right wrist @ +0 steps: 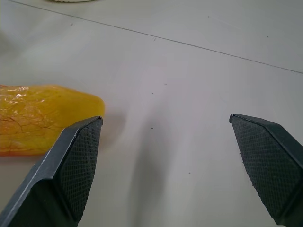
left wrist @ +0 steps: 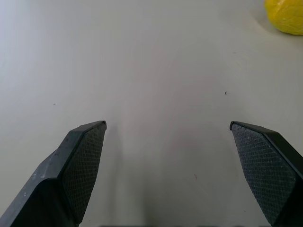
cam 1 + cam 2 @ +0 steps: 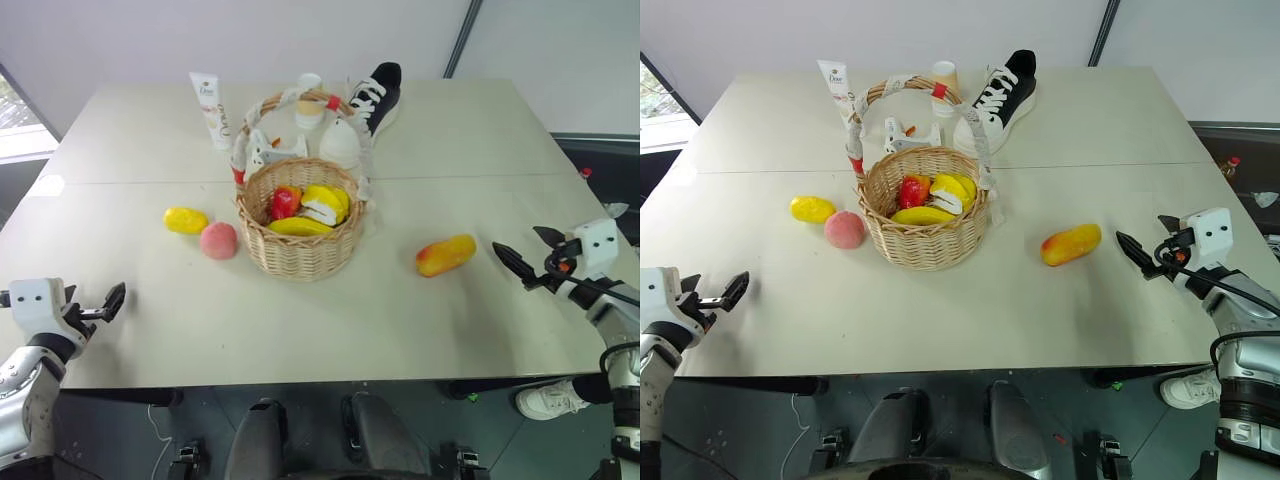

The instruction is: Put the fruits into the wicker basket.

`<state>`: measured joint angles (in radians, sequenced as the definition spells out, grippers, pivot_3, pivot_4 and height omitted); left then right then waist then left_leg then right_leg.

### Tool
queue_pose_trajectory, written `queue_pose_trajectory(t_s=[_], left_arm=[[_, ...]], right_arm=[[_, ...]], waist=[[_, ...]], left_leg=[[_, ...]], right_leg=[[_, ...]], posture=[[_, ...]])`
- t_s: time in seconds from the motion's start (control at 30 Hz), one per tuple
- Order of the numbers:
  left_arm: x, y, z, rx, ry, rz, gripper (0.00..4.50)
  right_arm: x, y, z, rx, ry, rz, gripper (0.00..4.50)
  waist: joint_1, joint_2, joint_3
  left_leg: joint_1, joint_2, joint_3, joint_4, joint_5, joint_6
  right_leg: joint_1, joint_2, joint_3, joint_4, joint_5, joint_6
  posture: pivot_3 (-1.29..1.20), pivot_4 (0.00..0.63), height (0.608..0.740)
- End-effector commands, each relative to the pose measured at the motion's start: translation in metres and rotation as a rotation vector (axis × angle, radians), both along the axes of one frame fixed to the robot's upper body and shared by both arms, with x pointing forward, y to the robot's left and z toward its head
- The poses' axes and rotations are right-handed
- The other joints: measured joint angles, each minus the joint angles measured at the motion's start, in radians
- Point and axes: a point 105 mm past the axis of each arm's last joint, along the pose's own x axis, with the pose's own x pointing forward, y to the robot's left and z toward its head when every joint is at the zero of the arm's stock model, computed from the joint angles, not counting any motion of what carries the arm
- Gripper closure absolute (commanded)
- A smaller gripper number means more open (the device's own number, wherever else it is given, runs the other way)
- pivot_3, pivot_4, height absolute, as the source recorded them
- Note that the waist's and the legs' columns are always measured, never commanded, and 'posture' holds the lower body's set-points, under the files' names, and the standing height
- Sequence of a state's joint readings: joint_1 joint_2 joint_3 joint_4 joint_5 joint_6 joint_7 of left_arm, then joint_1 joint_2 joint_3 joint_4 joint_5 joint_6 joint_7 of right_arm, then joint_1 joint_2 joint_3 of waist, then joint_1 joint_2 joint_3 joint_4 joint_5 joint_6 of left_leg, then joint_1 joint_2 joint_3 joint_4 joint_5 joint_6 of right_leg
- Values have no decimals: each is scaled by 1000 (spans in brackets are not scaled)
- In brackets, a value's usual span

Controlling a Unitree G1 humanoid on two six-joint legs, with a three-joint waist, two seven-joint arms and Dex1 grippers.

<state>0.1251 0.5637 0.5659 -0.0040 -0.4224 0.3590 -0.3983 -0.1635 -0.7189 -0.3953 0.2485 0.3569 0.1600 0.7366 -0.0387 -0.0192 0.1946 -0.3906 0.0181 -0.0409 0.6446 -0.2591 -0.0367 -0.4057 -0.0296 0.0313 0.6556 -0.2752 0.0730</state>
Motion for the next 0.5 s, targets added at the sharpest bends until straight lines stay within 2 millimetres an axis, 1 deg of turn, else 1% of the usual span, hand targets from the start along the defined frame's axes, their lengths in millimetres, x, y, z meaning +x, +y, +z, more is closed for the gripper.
queue_pose_trajectory(t_s=[0.03,0.23,0.4,0.5], left_arm=[[1,1,19,34,-67,-1,0],[8,-5,25,28,-83,-22,0],[12,-6,31,46,-100,-29,0],[15,-12,31,57,-95,-57,0]], right_arm=[[2,-1,10,-13,-46,-5,23],[3,2,12,-18,-68,-13,23],[7,11,28,-19,-114,16,23],[6,18,34,-28,-130,45,23]], waist=[[0,0,0],[0,0,0],[-1,0,0],[-1,0,0]], left_leg=[[0,0,0,0,0,0],[0,0,0,0,0,0],[0,0,2,0,0,0],[1,0,3,0,0,0]], right_leg=[[0,0,0,0,0,0],[0,0,0,0,0,0],[0,0,1,0,0,0],[0,1,2,0,0,0]], posture=[[0,150,740],[0,150,740],[0,150,740],[0,150,740]])
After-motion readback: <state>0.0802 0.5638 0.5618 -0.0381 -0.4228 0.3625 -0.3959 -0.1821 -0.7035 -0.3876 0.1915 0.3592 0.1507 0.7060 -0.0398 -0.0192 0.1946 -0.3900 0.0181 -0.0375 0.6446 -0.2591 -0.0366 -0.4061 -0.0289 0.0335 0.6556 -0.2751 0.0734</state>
